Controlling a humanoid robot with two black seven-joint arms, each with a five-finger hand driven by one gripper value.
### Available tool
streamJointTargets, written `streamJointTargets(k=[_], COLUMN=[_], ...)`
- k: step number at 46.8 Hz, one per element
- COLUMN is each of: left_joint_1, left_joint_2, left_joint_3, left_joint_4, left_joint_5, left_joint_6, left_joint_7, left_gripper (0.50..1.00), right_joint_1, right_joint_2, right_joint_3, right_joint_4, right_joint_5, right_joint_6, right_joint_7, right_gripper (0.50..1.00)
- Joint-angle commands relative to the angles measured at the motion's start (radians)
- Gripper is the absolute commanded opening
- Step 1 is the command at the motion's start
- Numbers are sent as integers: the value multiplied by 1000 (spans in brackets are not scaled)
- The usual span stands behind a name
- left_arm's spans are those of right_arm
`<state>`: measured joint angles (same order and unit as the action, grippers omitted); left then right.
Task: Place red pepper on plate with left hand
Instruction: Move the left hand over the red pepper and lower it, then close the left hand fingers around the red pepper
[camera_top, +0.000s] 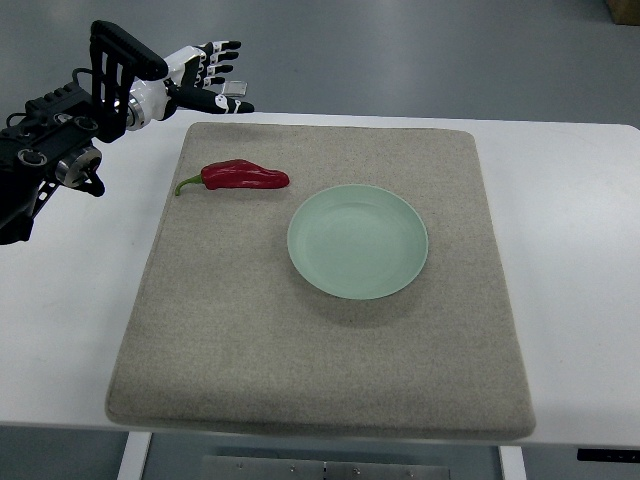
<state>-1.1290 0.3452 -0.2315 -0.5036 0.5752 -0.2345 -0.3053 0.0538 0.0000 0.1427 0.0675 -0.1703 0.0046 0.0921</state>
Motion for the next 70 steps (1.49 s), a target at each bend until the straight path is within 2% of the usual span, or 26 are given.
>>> streamJointTargets(k=[1, 9, 16, 31, 48, 65, 70], left_joint_1=[0, -11, -51, -78, -81, -83, -83], left_joint_2=[11, 31, 46, 54, 52, 47, 47], left_joint_3=[0, 9, 115, 169, 258, 259, 267], left_joint_4=[-33, -95, -145, -150, -148, -147, -142], left_joint_5=[129, 284, 394, 571, 598, 598, 603], left_joint_6=[1, -2, 4, 34, 63, 66, 64], left_joint_7=[0, 2, 0, 2, 0, 0, 0], left_gripper=[996, 996, 996, 994, 988, 956, 986], right_joint_1=[0, 0, 0, 0, 0, 0, 0], right_joint_2=[0, 0, 0, 0, 0, 0, 0], right_joint_3=[0, 0, 0, 0, 0, 0, 0], right_joint_4=[0, 0, 0, 0, 0, 0, 0], right_joint_5=[0, 0, 0, 0, 0, 0, 0], right_joint_6=[0, 0, 0, 0, 0, 0, 0], right_joint_7=[0, 0, 0, 0, 0, 0, 0], right_gripper=[932, 932, 932, 932, 932, 932, 932])
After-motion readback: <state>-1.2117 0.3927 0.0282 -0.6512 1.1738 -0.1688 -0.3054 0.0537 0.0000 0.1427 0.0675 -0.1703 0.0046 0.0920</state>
